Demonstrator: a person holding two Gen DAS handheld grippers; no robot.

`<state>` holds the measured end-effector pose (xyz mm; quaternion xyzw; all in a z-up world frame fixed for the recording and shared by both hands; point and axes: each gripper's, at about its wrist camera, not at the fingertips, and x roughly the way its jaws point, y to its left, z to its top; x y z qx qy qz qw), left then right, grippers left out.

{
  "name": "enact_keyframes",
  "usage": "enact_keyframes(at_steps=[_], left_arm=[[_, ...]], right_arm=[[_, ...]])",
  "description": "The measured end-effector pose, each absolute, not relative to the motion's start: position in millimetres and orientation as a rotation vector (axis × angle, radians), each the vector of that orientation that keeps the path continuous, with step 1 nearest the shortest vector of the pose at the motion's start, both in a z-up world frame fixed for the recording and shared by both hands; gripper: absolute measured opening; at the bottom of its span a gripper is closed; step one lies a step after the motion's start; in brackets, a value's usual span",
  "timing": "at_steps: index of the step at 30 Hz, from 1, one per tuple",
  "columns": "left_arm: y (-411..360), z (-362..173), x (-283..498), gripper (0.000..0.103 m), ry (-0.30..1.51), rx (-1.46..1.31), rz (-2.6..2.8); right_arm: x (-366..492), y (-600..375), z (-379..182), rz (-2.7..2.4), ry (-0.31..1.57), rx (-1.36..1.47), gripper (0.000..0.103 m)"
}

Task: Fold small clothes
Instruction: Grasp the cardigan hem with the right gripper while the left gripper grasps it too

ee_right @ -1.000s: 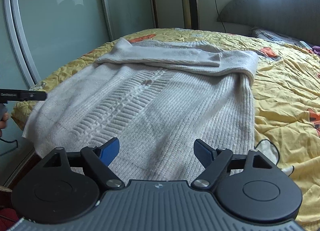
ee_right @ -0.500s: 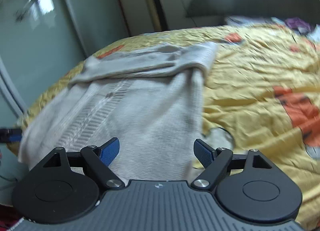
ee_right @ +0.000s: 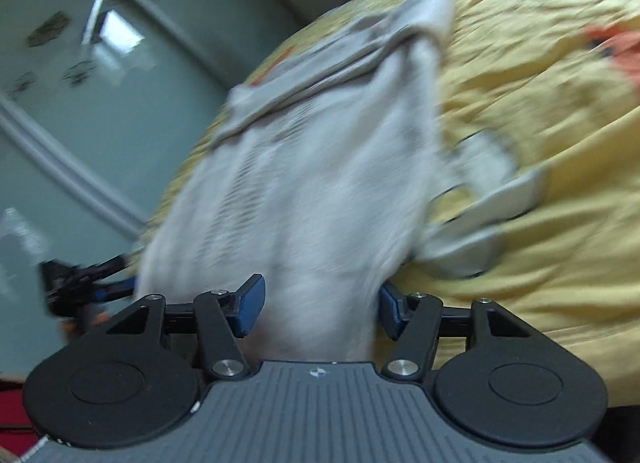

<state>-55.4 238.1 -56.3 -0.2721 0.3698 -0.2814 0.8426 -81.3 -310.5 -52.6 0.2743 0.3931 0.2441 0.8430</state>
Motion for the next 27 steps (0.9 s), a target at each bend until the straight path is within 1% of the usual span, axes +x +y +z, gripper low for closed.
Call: enact_keyframes(at_steps=[1,2,3,4,5,6,7,14,22,25,27], left_arm=[[238,-58,-55,0.054,0.798,-0.573,-0.59],[237,-59,-53,0.041,0.815,-0.571,-0.584],[238,-60,-52,0.035,0.829,-0.568,-0.57],[238,-60,-51,0.025,0.842,-0.565,-0.556],[239,-60,-51,0.018,0.852,-0.558,-0.54],[239,-60,-51,0.017,0.858,-0.551,-0.531],[239,-59,-52,0.015,0.858,-0.545,-0.525],[218,-25,-62,0.009,0.765,-0.409,-0.481],[199,27,-58,0.009,0.599,-0.349,-0.47],[187,39,-47,0.009,0.581,-0.34,-0.45],[177,46,-38,0.009,0.588,-0.32,-0.416]], right_arm=[[-79,-304,-55,0.542,0.833,0.588,0.056],[-76,-297,-56,0.563,0.835,0.6,0.055],[-74,-292,-57,0.577,0.837,0.608,0.05],[-71,-287,-59,0.581,0.839,0.606,0.043],[-68,-283,-59,0.576,0.841,0.602,0.037],[-66,-280,-60,0.562,0.845,0.598,0.026],[-65,-280,-60,0.552,0.849,0.593,0.022],[-70,-275,-43,0.55,0.805,0.529,0.017],[-66,-278,-7,0.533,0.692,0.49,0.016],[-61,-279,7,0.523,0.641,0.462,0.016],[-55,-278,17,0.516,0.609,0.442,0.014]])
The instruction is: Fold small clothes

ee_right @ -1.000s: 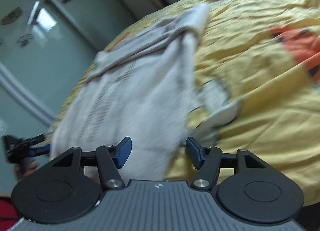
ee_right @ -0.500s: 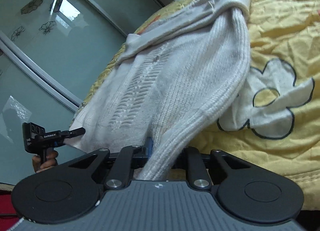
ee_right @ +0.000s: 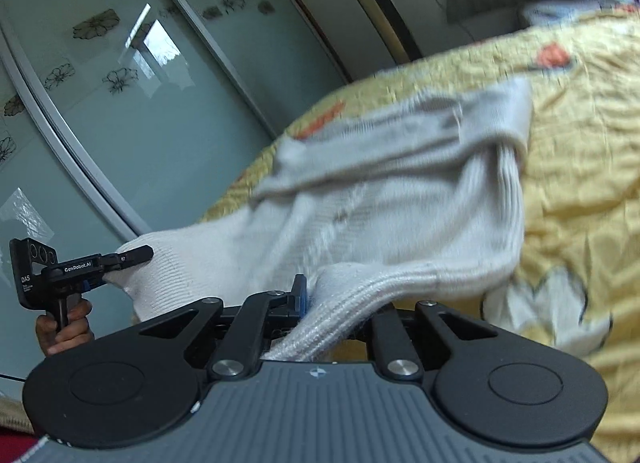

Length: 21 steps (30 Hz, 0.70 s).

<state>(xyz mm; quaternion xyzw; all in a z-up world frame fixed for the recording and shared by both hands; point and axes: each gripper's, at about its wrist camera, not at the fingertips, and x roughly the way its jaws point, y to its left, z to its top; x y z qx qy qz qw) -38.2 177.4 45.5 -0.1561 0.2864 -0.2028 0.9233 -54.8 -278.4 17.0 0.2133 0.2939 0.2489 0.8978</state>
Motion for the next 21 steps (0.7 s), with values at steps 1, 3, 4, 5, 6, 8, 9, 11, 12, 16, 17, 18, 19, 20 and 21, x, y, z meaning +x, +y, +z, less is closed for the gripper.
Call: enact_keyframes(at_steps=[1,3,4,5,6,8,9,11,12,16,17,18,19,20,21], left_arm=[[172,49,-34,0.009,0.588,-0.302,-0.39],[162,53,-23,0.009,0.588,-0.281,-0.359],[158,55,-18,0.009,0.589,-0.278,-0.348],[154,57,-12,0.009,0.587,-0.268,-0.328],[151,59,-8,0.009,0.586,-0.258,-0.31],[144,59,3,0.009,0.589,-0.237,-0.265],[139,59,10,0.009,0.593,-0.23,-0.244],[134,57,21,0.008,0.596,-0.217,-0.207],[131,56,26,0.008,0.596,-0.21,-0.189],[122,48,46,0.008,0.607,-0.16,-0.105],[120,46,50,0.008,0.609,-0.151,-0.089],[119,44,53,0.008,0.61,-0.143,-0.077],[117,41,57,0.008,0.613,-0.136,-0.065],[116,39,60,0.008,0.618,-0.132,-0.056],[116,37,63,0.008,0.626,-0.13,-0.05]], right_arm=[[-51,-278,22,0.51,0.594,0.427,0.014],[-43,-276,29,0.492,0.568,0.401,0.014],[-38,-275,32,0.487,0.557,0.391,0.014],[-34,-274,35,0.48,0.547,0.378,0.014],[-30,-273,37,0.472,0.539,0.366,0.013],[-21,-270,38,0.454,0.525,0.344,0.013],[-17,-269,38,0.441,0.518,0.328,0.013],[-8,-267,38,0.409,0.507,0.31,0.013],[-3,-266,37,0.39,0.499,0.296,0.013],[16,-266,31,0.317,0.481,0.247,0.012],[20,-266,28,0.304,0.479,0.241,0.012],[25,-266,26,0.29,0.479,0.231,0.011],[29,-266,23,0.274,0.481,0.22,0.011],[33,-265,20,0.26,0.483,0.212,0.011],[37,-265,17,0.249,0.487,0.206,0.011]])
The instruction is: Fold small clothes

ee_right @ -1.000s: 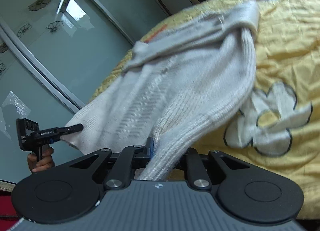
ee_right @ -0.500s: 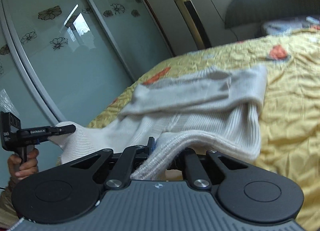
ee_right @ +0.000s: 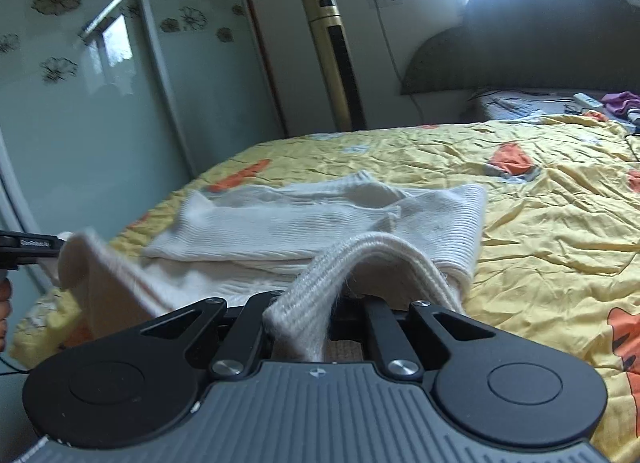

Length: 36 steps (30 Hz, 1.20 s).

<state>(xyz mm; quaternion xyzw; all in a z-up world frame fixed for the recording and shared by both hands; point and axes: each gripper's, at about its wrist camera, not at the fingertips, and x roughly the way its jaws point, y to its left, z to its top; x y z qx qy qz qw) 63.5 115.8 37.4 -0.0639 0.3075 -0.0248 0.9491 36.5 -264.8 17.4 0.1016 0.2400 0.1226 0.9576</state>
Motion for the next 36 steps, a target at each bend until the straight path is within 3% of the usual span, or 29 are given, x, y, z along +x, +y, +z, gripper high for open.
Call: enact_keyframes(at_steps=[20,36], left_arm=[[120,32,95,0.008,0.656,-0.11,0.002],[100,54,115,0.008,0.574,-0.02,0.022]], right_arm=[[65,-258,4,0.19,0.48,0.093,0.01],[81,-266,19,0.161,0.416,0.13,0.01]])
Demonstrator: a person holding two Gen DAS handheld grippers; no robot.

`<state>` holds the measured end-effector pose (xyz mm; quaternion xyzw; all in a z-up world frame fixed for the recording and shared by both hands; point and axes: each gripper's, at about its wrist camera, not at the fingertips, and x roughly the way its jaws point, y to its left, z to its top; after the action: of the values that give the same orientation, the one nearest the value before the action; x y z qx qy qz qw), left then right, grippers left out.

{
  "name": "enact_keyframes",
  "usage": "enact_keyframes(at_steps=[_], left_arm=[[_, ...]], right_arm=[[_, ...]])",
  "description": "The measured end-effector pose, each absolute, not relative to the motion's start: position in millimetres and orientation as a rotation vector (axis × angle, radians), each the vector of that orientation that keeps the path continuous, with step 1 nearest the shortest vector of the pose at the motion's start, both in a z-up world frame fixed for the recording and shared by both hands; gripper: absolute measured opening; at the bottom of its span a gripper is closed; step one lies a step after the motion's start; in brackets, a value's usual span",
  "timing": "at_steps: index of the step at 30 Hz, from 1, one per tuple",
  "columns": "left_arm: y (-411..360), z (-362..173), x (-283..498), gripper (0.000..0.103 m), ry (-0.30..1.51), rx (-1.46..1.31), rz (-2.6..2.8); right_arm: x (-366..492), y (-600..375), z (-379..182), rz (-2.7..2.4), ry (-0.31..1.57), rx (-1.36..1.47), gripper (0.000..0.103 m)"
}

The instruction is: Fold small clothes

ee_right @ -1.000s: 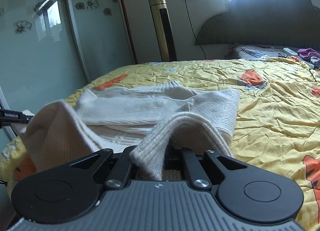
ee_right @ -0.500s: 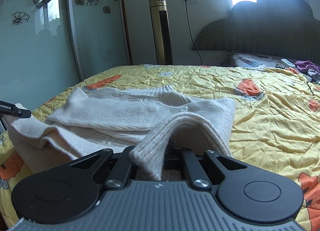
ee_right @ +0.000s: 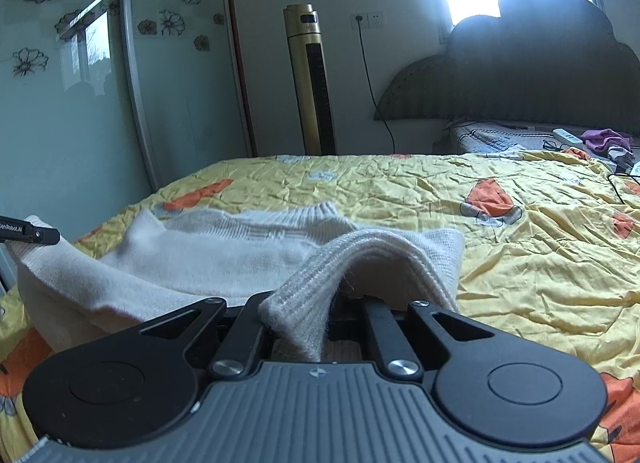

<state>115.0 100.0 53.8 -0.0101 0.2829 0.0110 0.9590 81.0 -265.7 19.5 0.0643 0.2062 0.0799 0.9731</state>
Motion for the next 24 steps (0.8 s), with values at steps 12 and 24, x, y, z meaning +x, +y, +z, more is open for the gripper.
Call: enact_keyframes(at_steps=[12,24], left_arm=[[98,66,129,0.008,0.553,-0.019,0.033],[98,76,145,0.008,0.536,-0.013,0.03]], right_arm=[[97,-268,32,0.153,0.375,0.136,0.01],[108,-271,42,0.142,0.344,0.138,0.01]])
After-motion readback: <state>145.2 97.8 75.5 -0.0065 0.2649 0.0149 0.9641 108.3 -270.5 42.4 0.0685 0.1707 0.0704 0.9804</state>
